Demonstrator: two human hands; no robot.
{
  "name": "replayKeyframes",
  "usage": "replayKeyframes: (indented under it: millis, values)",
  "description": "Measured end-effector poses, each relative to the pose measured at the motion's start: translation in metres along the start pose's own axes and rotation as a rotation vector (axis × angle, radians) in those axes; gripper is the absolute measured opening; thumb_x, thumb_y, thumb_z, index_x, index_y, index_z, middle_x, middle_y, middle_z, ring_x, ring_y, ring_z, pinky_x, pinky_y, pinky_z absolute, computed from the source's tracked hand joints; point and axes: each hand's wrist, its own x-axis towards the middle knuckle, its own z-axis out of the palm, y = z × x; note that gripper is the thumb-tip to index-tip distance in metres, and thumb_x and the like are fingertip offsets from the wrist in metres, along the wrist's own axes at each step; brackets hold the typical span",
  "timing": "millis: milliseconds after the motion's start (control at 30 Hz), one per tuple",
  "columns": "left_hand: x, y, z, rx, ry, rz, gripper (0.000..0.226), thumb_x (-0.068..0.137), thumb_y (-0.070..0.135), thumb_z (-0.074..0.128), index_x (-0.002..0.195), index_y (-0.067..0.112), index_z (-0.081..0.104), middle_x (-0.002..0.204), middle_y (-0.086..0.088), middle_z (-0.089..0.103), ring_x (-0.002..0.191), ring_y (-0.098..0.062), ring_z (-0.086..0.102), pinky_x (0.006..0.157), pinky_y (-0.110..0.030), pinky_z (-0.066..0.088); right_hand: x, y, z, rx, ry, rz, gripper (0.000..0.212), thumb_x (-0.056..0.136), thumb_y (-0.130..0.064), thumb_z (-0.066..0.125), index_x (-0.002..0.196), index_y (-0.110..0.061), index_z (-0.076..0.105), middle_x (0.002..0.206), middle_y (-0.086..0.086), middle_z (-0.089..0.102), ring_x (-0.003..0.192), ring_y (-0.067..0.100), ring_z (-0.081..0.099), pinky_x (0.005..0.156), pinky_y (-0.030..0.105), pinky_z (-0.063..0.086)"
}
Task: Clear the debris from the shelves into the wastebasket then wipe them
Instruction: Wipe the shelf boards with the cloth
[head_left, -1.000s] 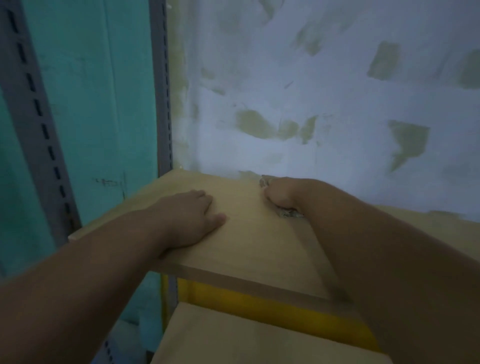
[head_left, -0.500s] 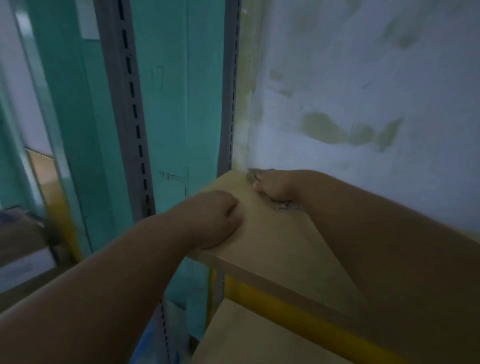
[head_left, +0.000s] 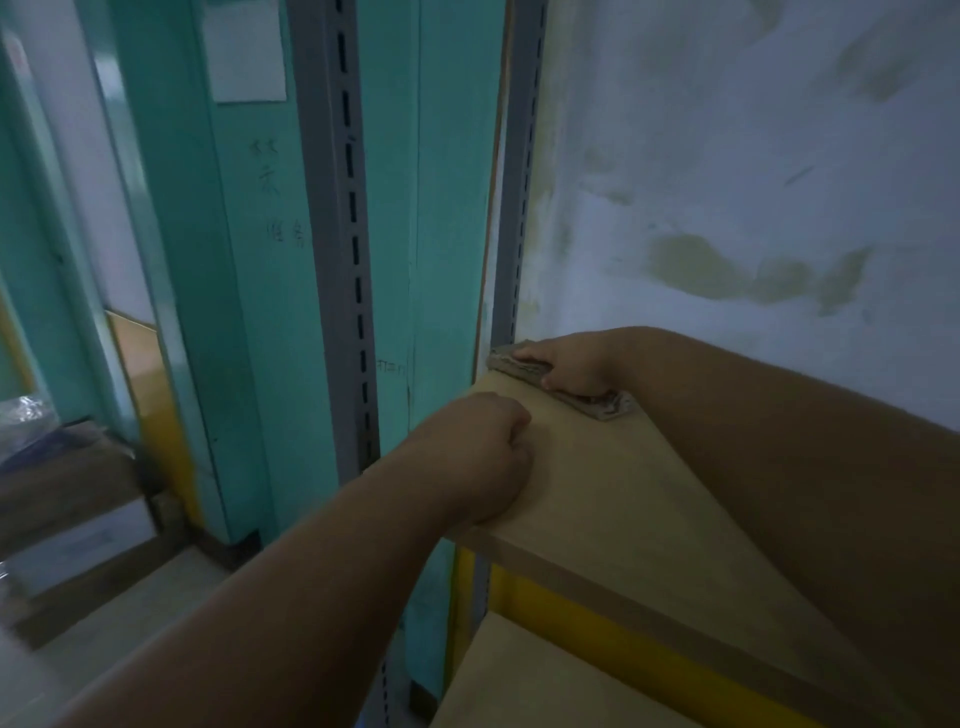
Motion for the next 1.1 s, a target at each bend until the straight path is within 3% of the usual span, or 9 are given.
replayKeyframes:
  millis: [200, 367, 533, 600, 700, 767, 900, 967, 1100]
  values:
    - [0.001, -0.002, -0.003, -0.113, 0.077, -0.048, 0.046, 0.099, 0.017, 0.045, 0.145, 0.023, 0.044, 0.146, -0.003, 0.045, 0.131, -0.02, 0.044, 0.104, -0.029, 0.034, -0.001, -0.006, 0.003, 0.14, 0.037, -0.025, 0.057, 0.1, -0.014, 0.046, 0.152, -0.029, 0.027, 0.16, 0.001, 0.024, 0.143, 0.021, 0.027, 0.114, 0.034, 0.018]
    - [-0.004, -0.002, -0.01, -0.256, 0.19, -0.068, 0.049, 0.096, 0.002, 0.04, 0.142, 0.019, 0.045, 0.139, -0.003, 0.047, 0.124, -0.022, 0.046, 0.081, -0.014, 0.026, -0.02, -0.016, 0.008, 0.196, 0.045, -0.133, 0.055, 0.099, -0.011, 0.047, 0.149, -0.03, 0.034, 0.157, -0.002, 0.031, 0.14, 0.018, 0.031, 0.114, 0.031, 0.018]
    - [-0.007, -0.008, -0.011, -0.367, 0.237, -0.089, 0.052, 0.103, 0.013, 0.039, 0.153, 0.024, 0.029, 0.158, 0.0, 0.033, 0.142, -0.019, 0.033, 0.109, -0.03, 0.027, -0.068, -0.036, 0.01, 0.562, -0.056, -0.237, 0.042, 0.098, -0.004, 0.051, 0.133, -0.026, 0.055, 0.134, -0.008, 0.056, 0.119, 0.008, 0.052, 0.104, 0.023, 0.038]
    - [-0.005, -0.01, -0.009, -0.351, 0.207, -0.101, 0.051, 0.104, 0.015, 0.039, 0.153, 0.024, 0.029, 0.157, -0.002, 0.036, 0.141, -0.022, 0.036, 0.11, -0.033, 0.03, -0.083, -0.042, 0.009, 0.727, -0.041, -0.231, 0.035, 0.096, -0.005, 0.056, 0.124, -0.025, 0.061, 0.122, -0.008, 0.063, 0.108, 0.006, 0.06, 0.094, 0.019, 0.046]
    - [0.002, -0.007, -0.012, -0.167, 0.118, -0.057, 0.042, 0.101, 0.012, 0.038, 0.143, 0.015, 0.046, 0.141, -0.011, 0.052, 0.125, -0.028, 0.05, 0.096, -0.033, 0.039, -0.098, -0.042, 0.005, 0.328, 0.249, -0.05, 0.026, 0.096, -0.021, 0.056, 0.119, -0.026, 0.066, 0.114, -0.009, 0.062, 0.099, 0.01, 0.056, 0.087, 0.025, 0.042]
    - [0.008, -0.006, -0.014, -0.053, 0.058, 0.021, 0.04, 0.099, 0.01, 0.038, 0.135, 0.014, 0.055, 0.135, -0.013, 0.056, 0.119, -0.029, 0.053, 0.096, -0.036, 0.043, -0.107, -0.039, 0.01, 0.152, 0.311, 0.046, 0.025, 0.098, -0.025, 0.053, 0.117, -0.019, 0.068, 0.115, -0.001, 0.062, 0.097, 0.013, 0.053, 0.082, 0.026, 0.038]
    - [0.019, -0.006, -0.019, -0.009, -0.124, 0.138, 0.041, 0.103, 0.02, 0.04, 0.14, 0.03, 0.052, 0.145, -0.007, 0.051, 0.128, -0.027, 0.049, 0.103, -0.036, 0.039, -0.117, -0.039, 0.025, 0.187, 0.306, 0.101, 0.024, 0.097, -0.022, 0.054, 0.115, -0.017, 0.07, 0.112, 0.002, 0.065, 0.091, 0.014, 0.053, 0.077, 0.024, 0.038]
    - [0.021, -0.008, -0.017, 0.009, -0.107, 0.156, 0.04, 0.102, 0.023, 0.039, 0.138, 0.032, 0.054, 0.144, -0.007, 0.052, 0.127, -0.026, 0.049, 0.102, -0.036, 0.04, -0.118, -0.037, 0.025, 0.229, 0.333, 0.094, 0.023, 0.096, -0.019, 0.056, 0.113, -0.018, 0.071, 0.107, 0.0, 0.066, 0.085, 0.01, 0.054, 0.067, 0.019, 0.038]
    - [0.016, -0.009, -0.012, 0.107, -0.046, 0.179, 0.037, 0.099, 0.015, 0.041, 0.13, 0.024, 0.059, 0.128, -0.012, 0.059, 0.111, -0.029, 0.055, 0.08, -0.033, 0.04, -0.122, -0.027, 0.029, 0.251, 0.332, 0.065, 0.026, 0.096, -0.02, 0.057, 0.119, -0.021, 0.068, 0.11, -0.006, 0.063, 0.085, 0.002, 0.052, 0.073, 0.017, 0.037]
